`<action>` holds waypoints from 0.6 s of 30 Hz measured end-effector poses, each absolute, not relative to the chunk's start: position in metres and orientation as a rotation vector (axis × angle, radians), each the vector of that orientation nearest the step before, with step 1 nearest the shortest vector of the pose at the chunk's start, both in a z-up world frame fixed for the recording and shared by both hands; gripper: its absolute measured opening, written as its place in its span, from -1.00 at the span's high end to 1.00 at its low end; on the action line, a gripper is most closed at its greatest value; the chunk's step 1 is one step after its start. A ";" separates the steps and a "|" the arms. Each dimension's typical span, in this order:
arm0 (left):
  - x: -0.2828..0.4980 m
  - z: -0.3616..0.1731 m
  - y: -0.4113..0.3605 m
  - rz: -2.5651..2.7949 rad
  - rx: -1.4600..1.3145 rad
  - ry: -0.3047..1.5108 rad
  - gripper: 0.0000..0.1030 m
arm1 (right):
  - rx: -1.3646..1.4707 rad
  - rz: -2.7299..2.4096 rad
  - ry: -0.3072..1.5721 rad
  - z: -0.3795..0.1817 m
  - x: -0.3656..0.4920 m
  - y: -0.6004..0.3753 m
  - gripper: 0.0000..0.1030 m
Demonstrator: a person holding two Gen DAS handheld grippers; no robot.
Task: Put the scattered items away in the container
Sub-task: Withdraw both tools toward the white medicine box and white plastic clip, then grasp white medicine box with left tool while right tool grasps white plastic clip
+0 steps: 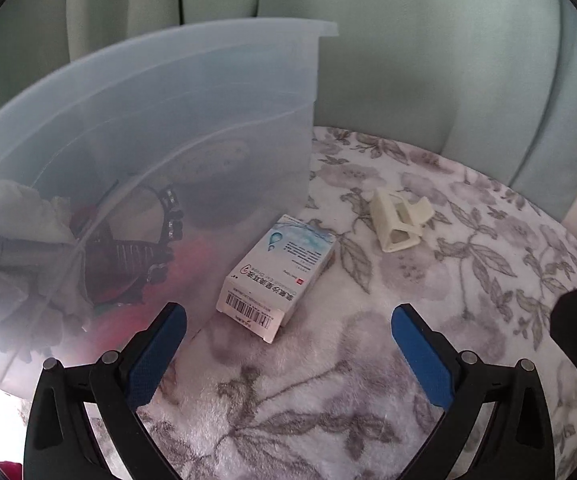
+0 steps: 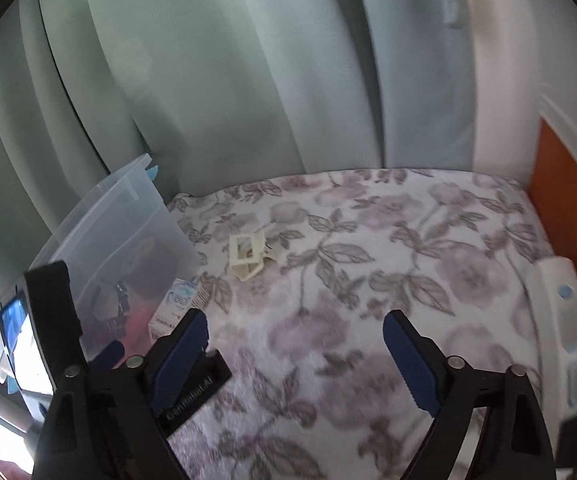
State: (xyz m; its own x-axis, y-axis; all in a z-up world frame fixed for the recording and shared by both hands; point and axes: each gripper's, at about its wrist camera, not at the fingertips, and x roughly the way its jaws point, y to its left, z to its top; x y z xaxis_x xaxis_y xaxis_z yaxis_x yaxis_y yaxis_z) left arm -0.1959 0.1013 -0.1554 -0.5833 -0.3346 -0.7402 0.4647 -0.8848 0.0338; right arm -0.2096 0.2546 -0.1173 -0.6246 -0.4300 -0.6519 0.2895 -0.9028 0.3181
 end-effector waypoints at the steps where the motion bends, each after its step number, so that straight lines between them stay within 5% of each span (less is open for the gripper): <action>1: -0.199 -0.157 0.101 -2.436 1.089 0.232 -0.99 | 1.085 -2.483 -0.255 -0.121 -0.217 0.252 -0.66; 12: -0.218 -0.173 0.098 -2.348 1.061 0.215 -0.99 | 1.133 -2.270 -0.216 -0.151 -0.273 0.220 -0.23; 18: -0.227 -0.180 0.096 -2.334 1.101 0.271 -0.99 | 1.137 -2.173 -0.176 -0.163 -0.295 0.200 -0.22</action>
State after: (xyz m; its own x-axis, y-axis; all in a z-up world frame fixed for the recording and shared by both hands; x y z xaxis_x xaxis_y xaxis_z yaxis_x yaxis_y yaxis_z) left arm -0.2273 0.0960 -0.1804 -0.5206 -0.3856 -0.7618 0.5496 -0.8341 0.0466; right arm -0.2950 0.1999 -0.1634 -0.3958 -0.6165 -0.6806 0.4991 -0.7665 0.4041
